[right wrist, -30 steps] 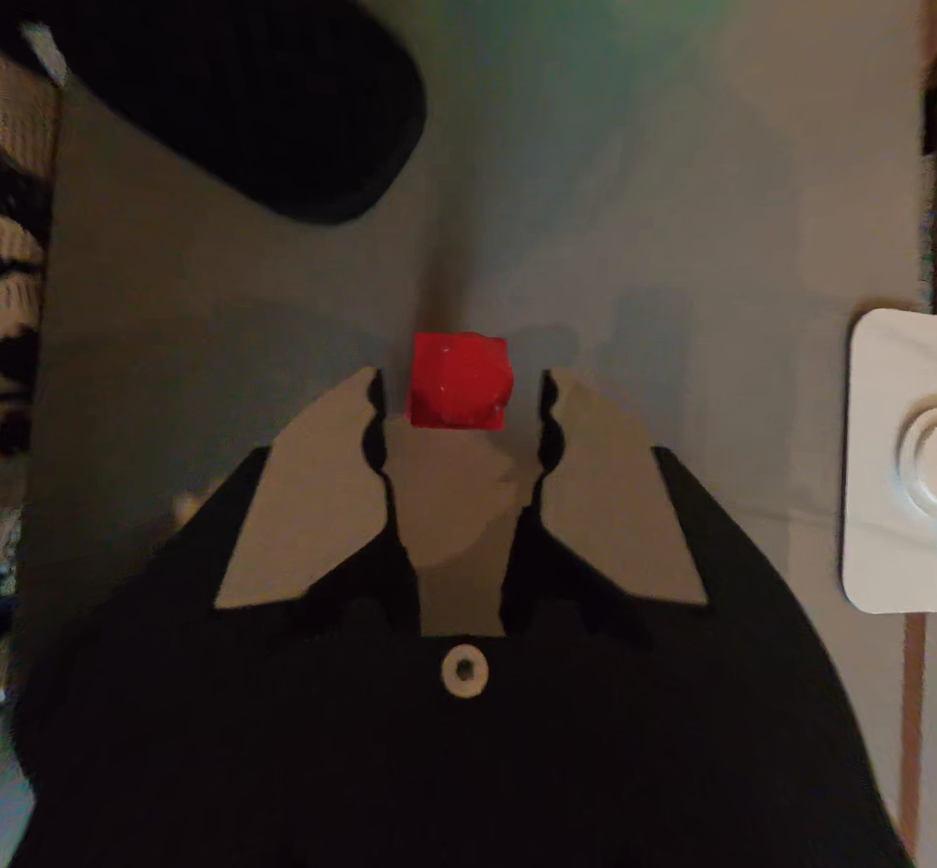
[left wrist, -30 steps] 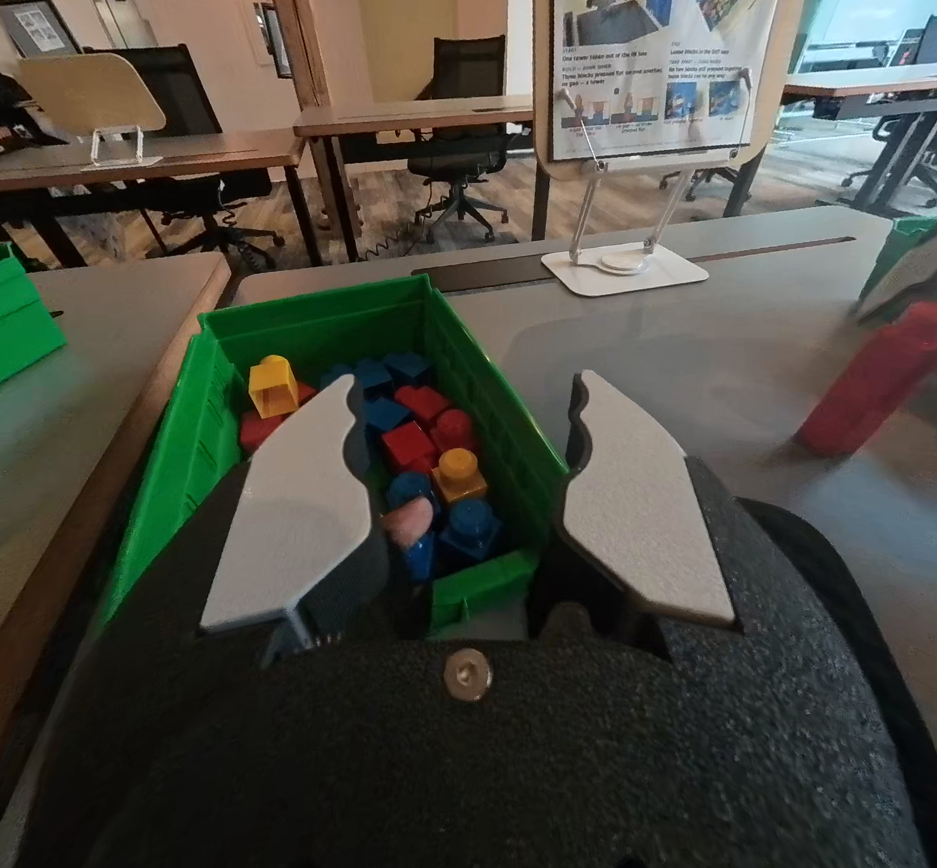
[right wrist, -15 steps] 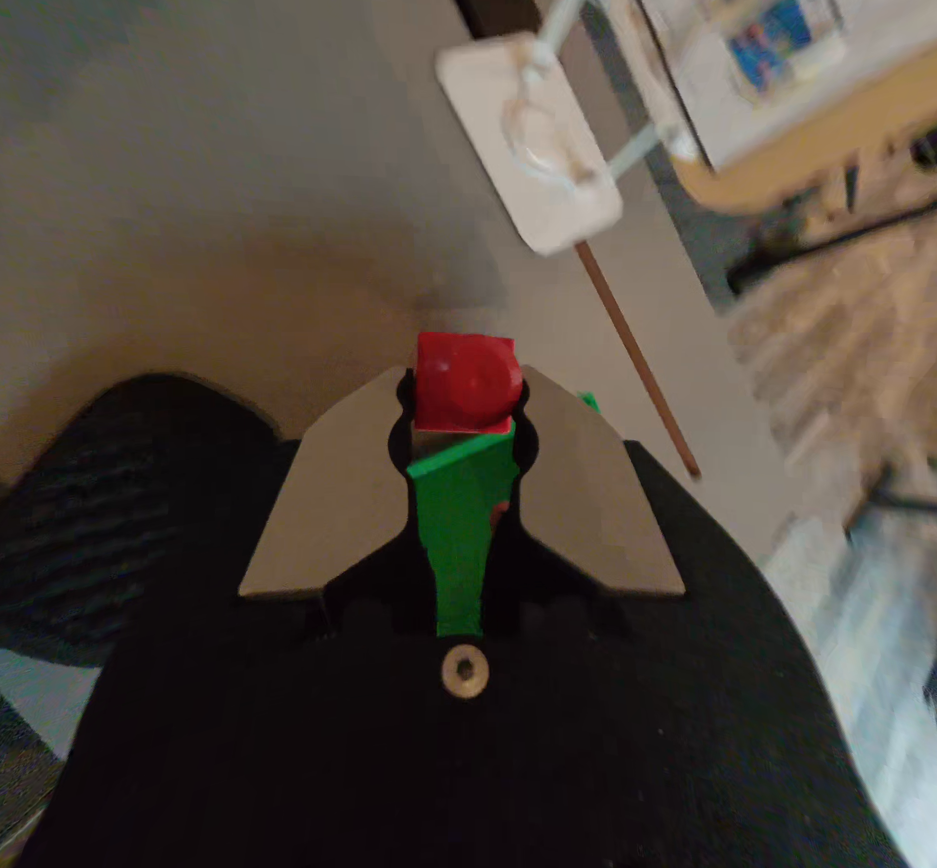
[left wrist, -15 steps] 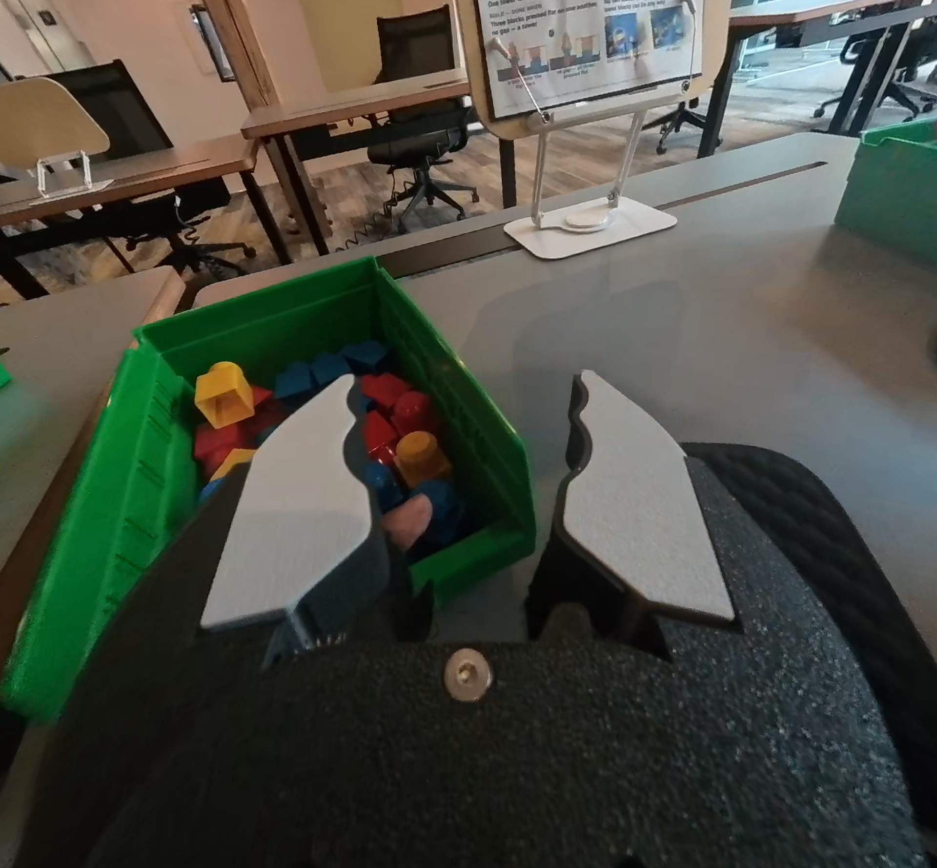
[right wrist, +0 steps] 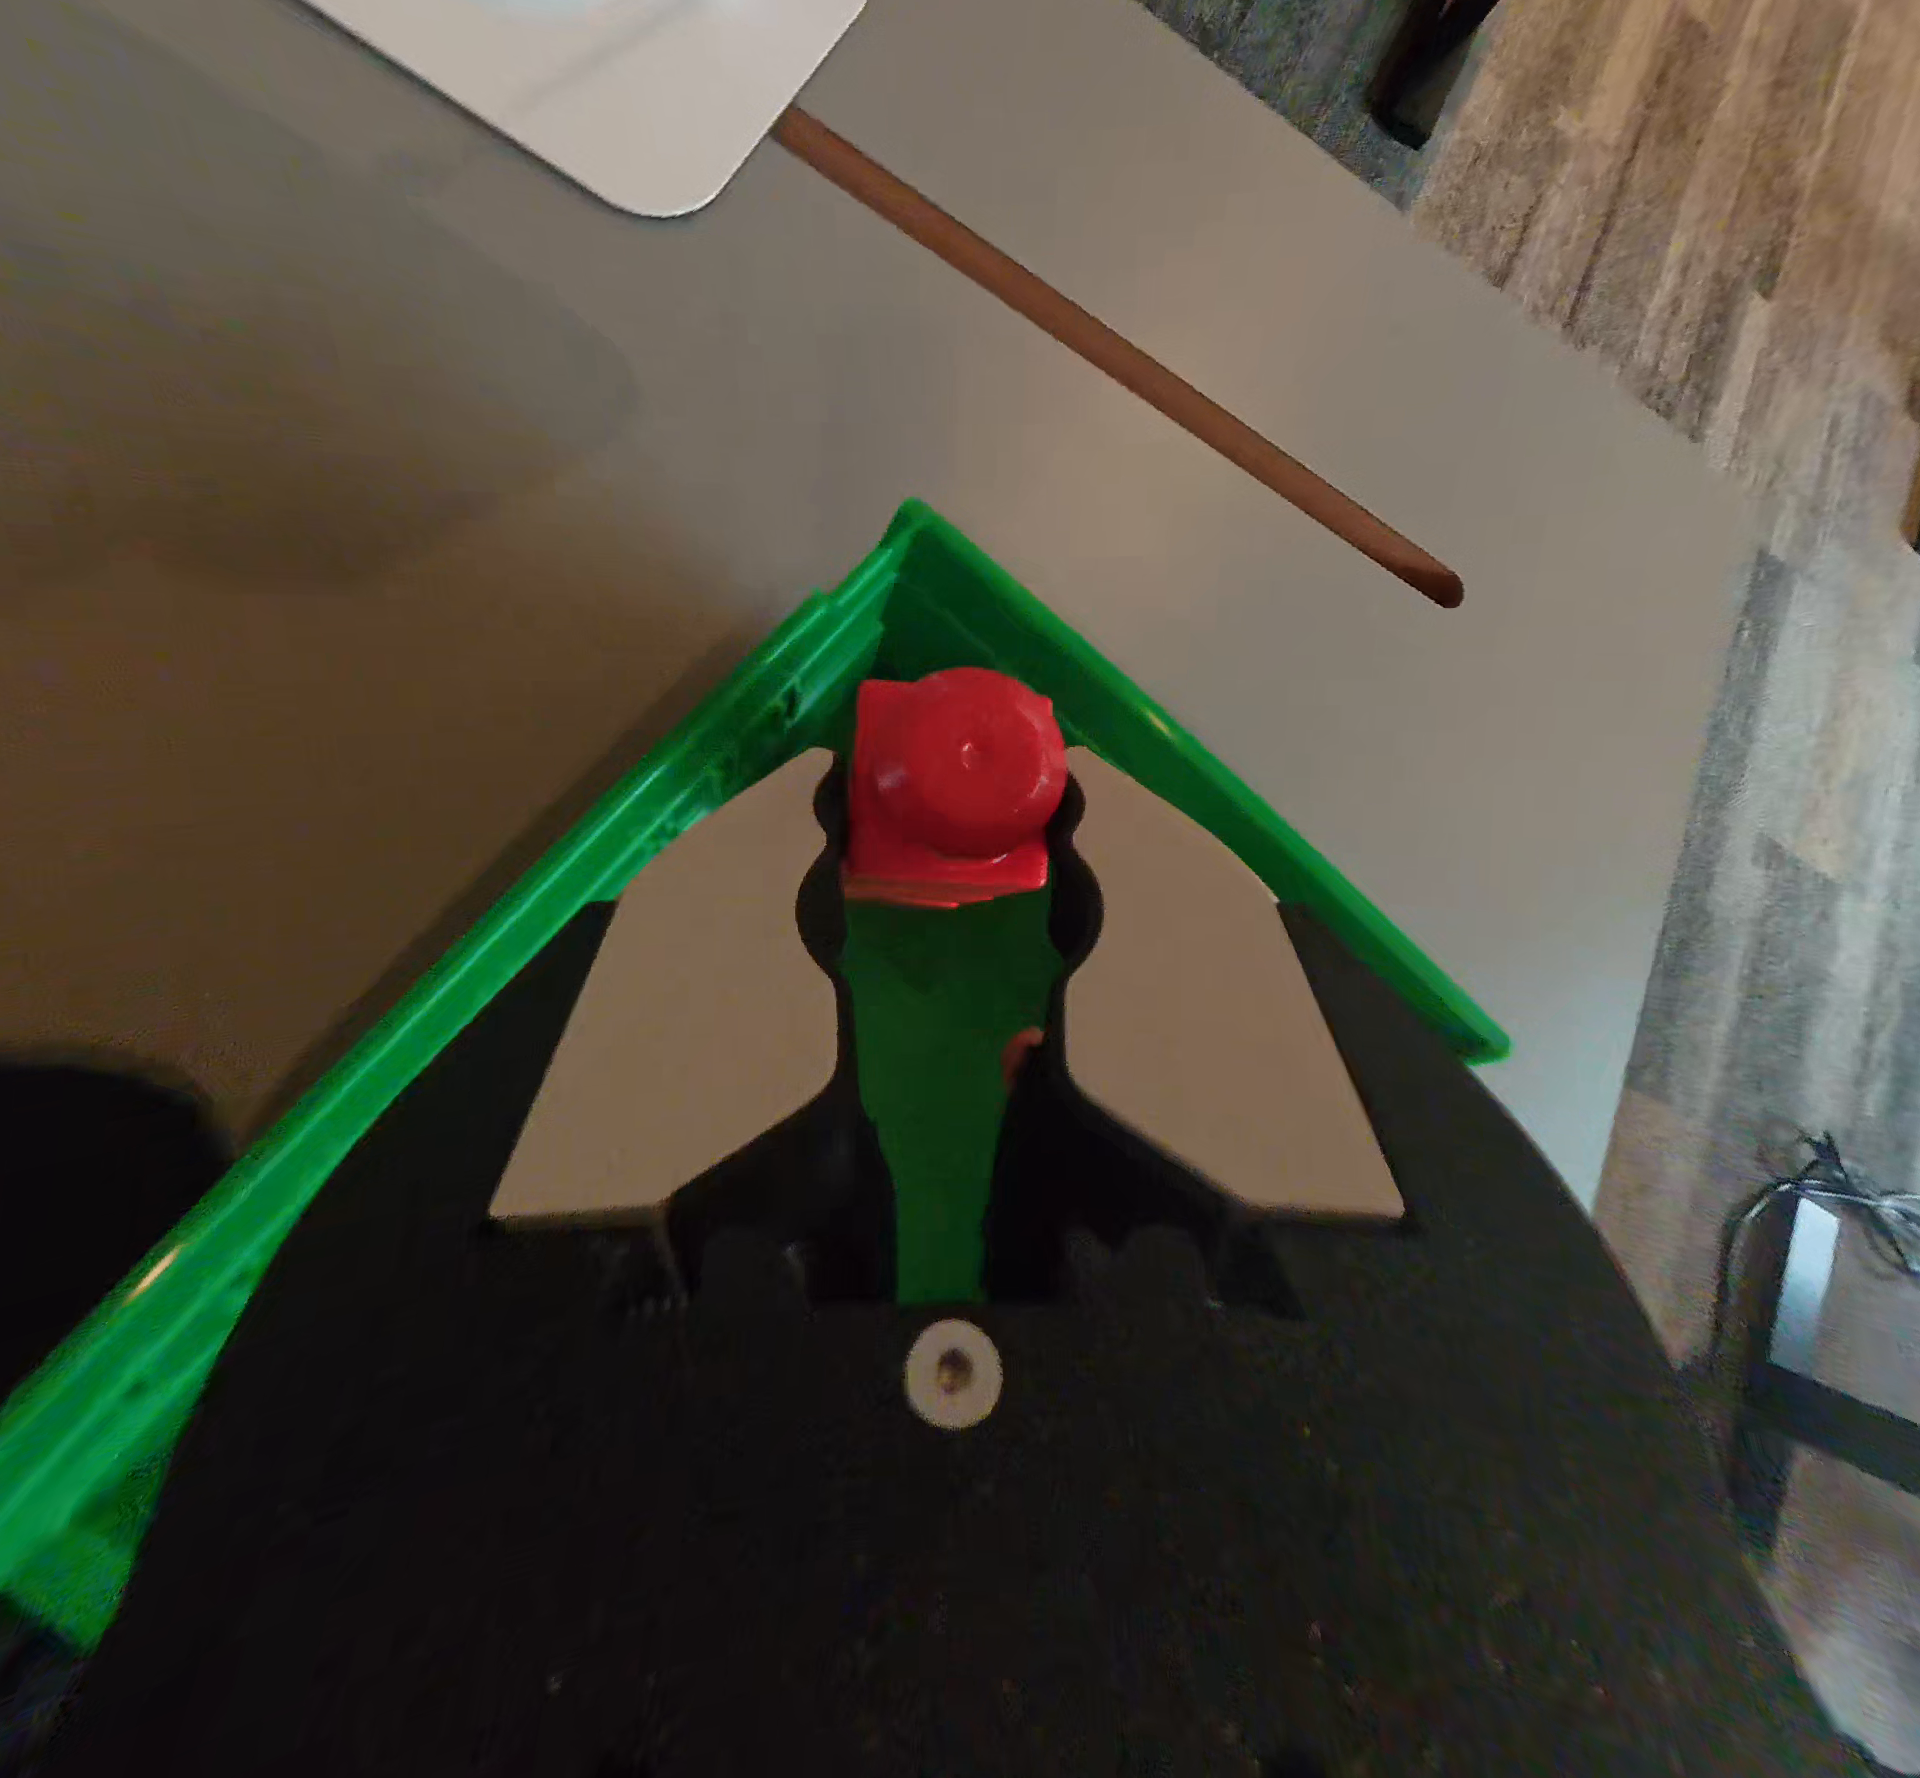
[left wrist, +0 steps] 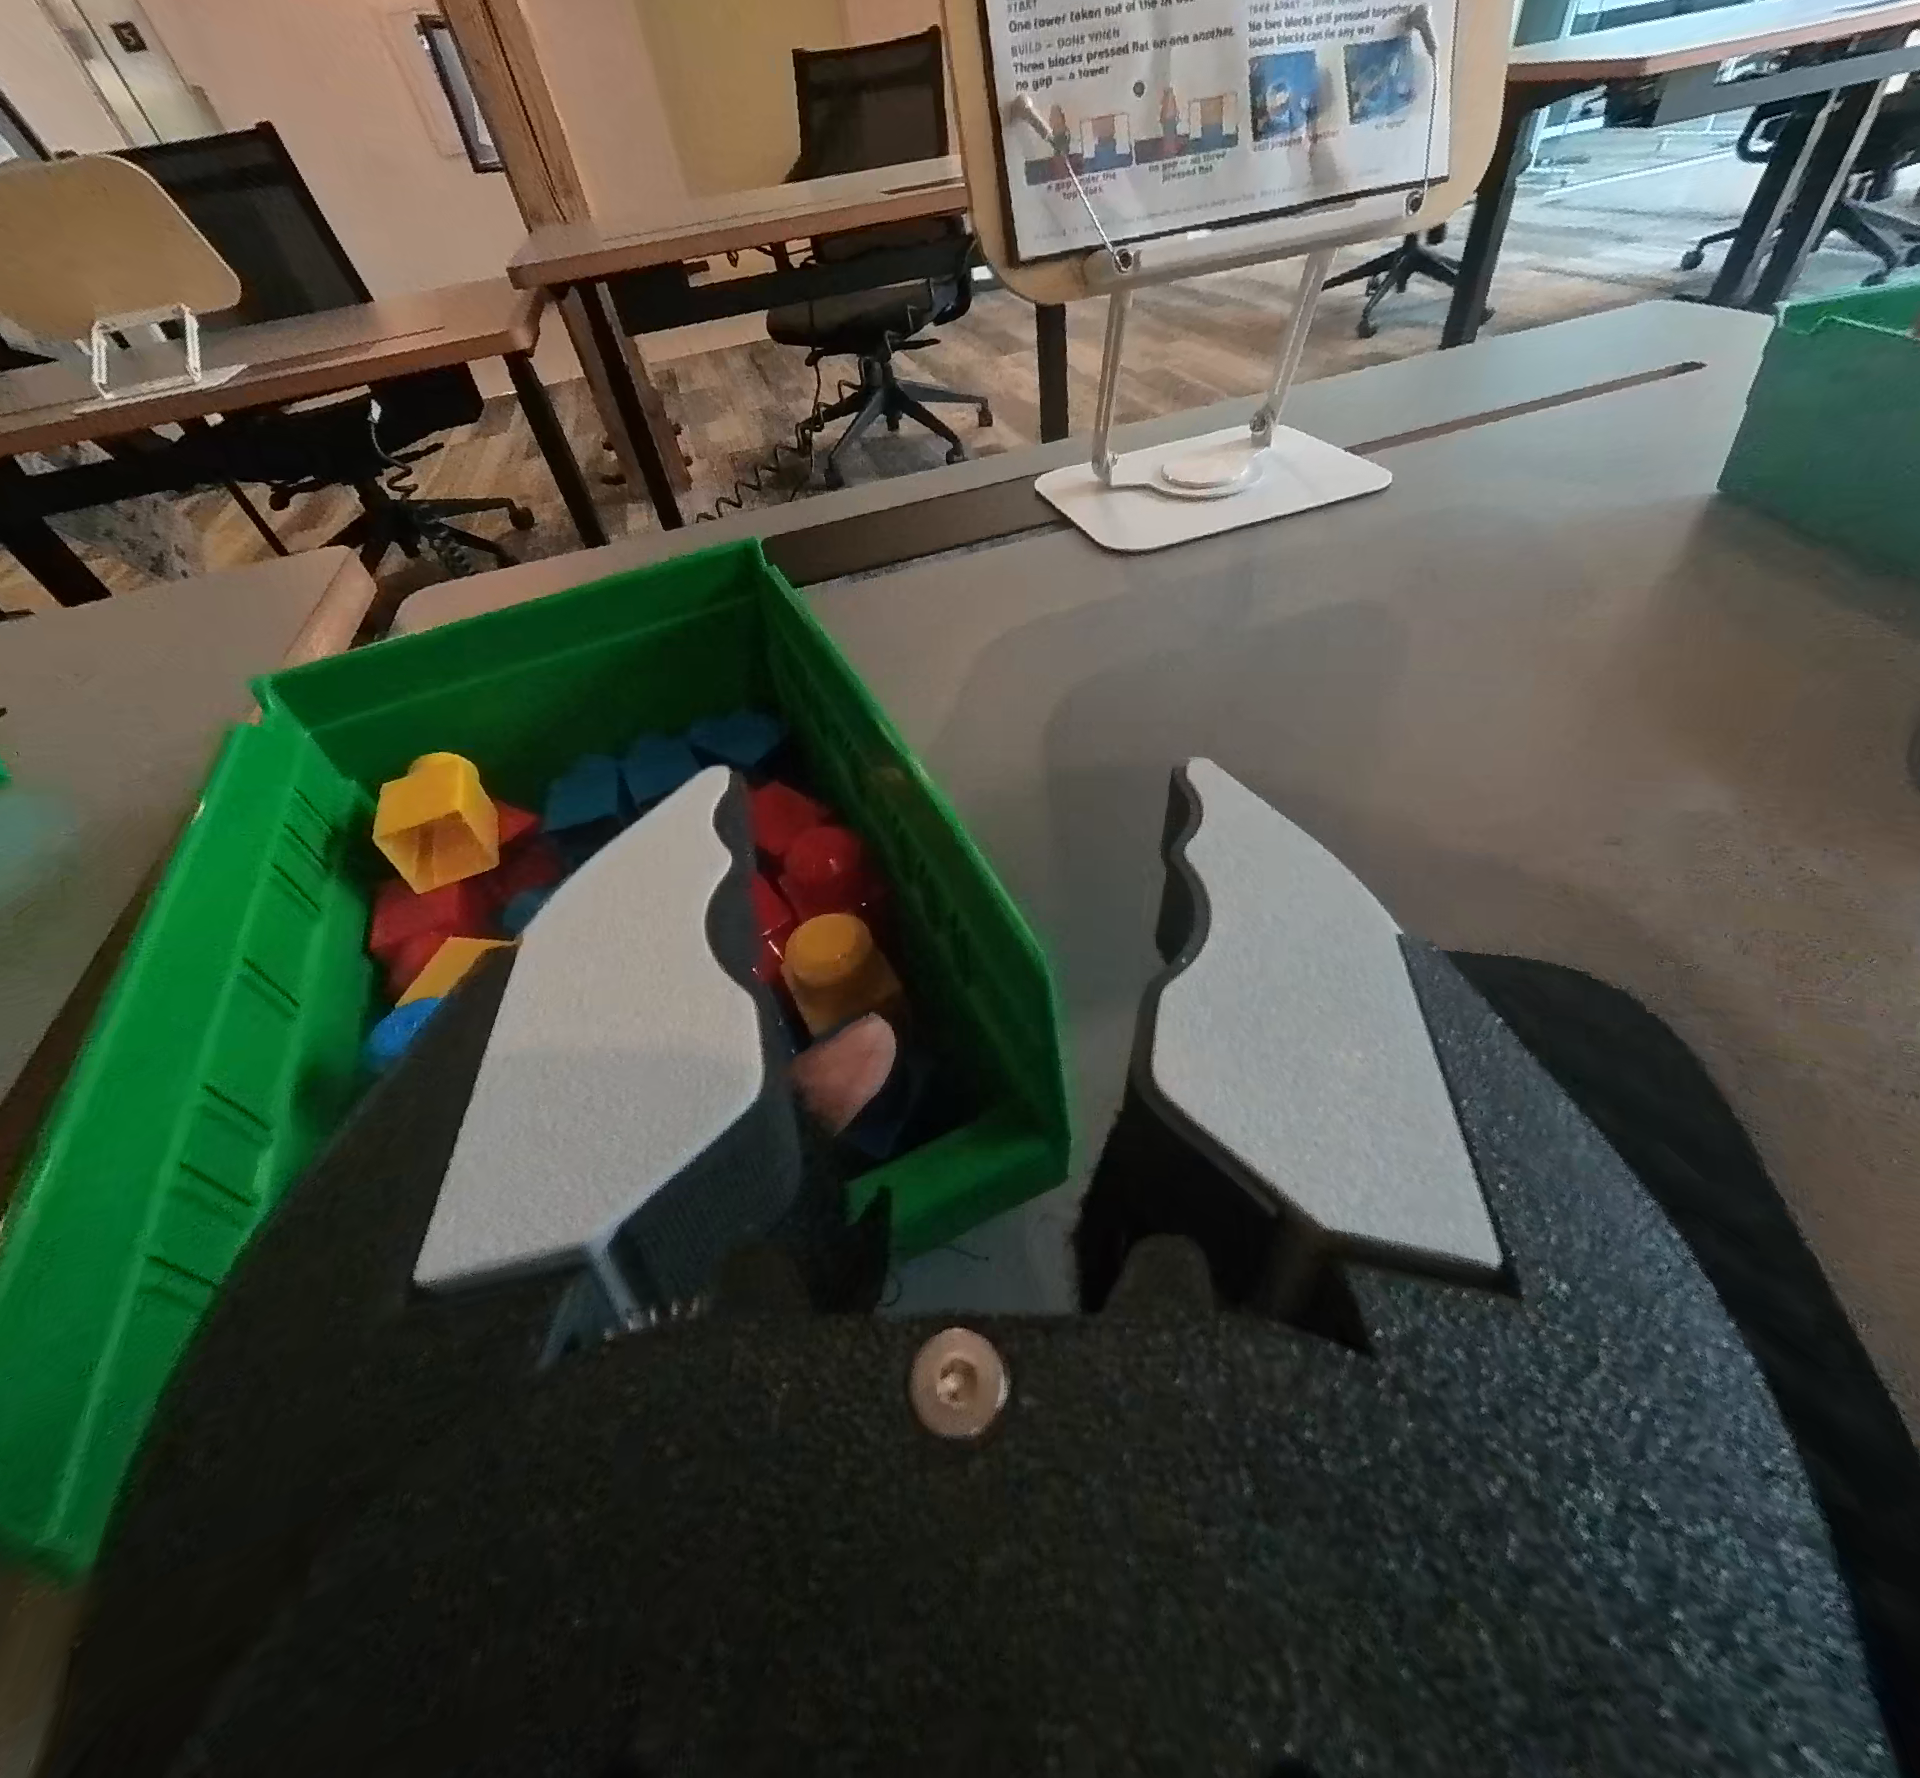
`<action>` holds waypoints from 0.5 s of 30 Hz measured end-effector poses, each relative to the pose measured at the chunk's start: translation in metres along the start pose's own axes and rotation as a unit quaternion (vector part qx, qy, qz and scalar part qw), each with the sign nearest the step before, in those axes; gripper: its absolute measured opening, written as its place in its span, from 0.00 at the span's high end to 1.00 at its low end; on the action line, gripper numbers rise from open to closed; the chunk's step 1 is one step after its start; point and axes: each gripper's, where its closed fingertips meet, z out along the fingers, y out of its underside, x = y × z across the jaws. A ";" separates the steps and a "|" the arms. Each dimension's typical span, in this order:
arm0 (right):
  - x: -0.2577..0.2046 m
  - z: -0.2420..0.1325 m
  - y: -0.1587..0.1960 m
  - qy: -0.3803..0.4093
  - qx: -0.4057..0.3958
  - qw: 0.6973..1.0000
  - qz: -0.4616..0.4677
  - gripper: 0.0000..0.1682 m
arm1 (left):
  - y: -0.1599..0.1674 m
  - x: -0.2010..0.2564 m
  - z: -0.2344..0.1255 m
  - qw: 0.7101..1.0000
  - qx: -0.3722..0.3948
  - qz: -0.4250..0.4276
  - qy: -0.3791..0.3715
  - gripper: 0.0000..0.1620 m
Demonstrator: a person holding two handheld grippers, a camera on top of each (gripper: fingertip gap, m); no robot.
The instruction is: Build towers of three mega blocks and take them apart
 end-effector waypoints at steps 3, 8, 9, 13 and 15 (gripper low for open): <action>0.006 0.013 0.001 0.020 0.017 0.999 0.043 0.78 | -0.002 0.003 -0.001 1.000 -0.002 0.006 -0.001 0.54; 0.008 0.028 0.006 0.051 0.037 0.993 0.104 0.79 | -0.003 0.008 0.003 1.000 -0.003 0.004 0.003 0.54; 0.008 0.030 0.008 0.055 0.033 0.992 0.111 0.79 | -0.003 0.009 0.004 1.000 -0.003 0.004 0.005 0.54; 0.008 0.036 0.012 0.067 0.021 0.989 0.131 0.79 | -0.002 0.014 0.007 1.000 -0.009 0.013 0.011 0.54; 0.008 0.037 0.013 0.073 0.015 0.988 0.136 0.79 | -0.001 0.014 0.007 1.000 -0.012 0.016 0.009 0.54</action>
